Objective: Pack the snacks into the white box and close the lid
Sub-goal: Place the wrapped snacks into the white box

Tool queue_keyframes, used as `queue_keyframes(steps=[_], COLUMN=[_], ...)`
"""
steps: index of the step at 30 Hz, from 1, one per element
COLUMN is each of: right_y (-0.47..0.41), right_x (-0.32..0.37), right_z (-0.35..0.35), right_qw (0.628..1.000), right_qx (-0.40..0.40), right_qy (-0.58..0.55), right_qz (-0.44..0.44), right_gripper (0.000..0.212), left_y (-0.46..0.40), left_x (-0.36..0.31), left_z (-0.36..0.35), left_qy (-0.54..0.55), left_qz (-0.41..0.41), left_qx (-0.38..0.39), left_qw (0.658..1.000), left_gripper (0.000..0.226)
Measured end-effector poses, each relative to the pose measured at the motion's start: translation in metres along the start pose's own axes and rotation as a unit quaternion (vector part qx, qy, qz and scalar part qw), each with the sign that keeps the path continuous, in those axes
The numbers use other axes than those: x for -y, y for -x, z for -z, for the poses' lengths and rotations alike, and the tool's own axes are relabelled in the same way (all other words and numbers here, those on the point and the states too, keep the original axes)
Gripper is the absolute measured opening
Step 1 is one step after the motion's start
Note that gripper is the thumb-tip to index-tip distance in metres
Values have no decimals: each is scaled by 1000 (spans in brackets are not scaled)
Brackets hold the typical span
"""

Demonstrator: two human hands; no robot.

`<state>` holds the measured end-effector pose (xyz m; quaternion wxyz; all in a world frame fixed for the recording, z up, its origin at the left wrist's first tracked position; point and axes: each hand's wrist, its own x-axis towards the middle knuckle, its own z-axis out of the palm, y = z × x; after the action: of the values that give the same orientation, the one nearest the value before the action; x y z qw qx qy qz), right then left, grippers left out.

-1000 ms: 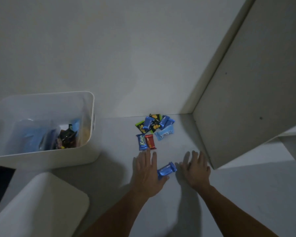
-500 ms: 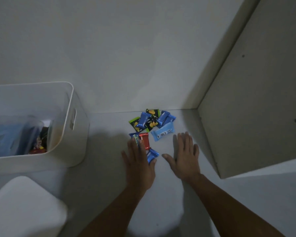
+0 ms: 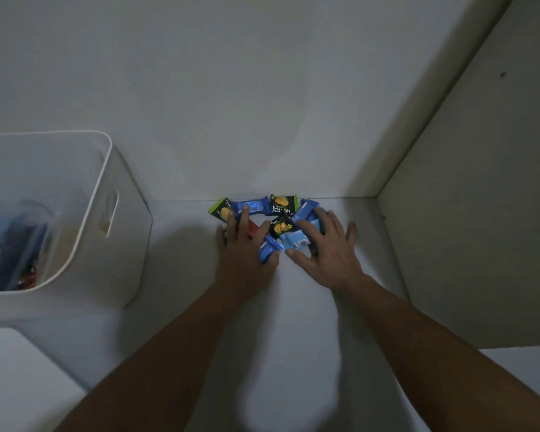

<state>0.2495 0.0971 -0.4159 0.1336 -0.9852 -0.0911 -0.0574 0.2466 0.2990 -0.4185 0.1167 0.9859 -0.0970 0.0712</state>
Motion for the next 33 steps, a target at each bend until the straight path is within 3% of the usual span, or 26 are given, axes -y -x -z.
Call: queue_keyframes(steps=[5, 13, 18, 21, 26, 33], right_y=[7, 37, 50, 31, -18, -71], right_x=[-2, 8, 30, 49, 116, 241], right_z=[-2, 9, 36, 64, 131, 185], right_qw=[997, 997, 995, 993, 979, 963], right_qx=[-77, -53, -13, -36, -72, -49], right_qy=[9, 27, -37, -88, -180, -264], right_qz=[-27, -40, -95, -73, -55, -12], right_gripper=[47, 40, 33, 34, 36, 41], left_y=[4, 40, 57, 46, 20, 25], left_x=[0, 2, 4, 7, 23, 93], left_z=[-6, 8, 38, 74, 159, 257], left_qy=[14, 48, 92, 99, 118, 146], left_qz=[-9, -30, -37, -43, -44, 40], left_qx=[-106, -88, -62, -104, -162, -239], left_qw=[994, 995, 993, 989, 979, 959], left_gripper=[32, 28, 22, 22, 24, 19])
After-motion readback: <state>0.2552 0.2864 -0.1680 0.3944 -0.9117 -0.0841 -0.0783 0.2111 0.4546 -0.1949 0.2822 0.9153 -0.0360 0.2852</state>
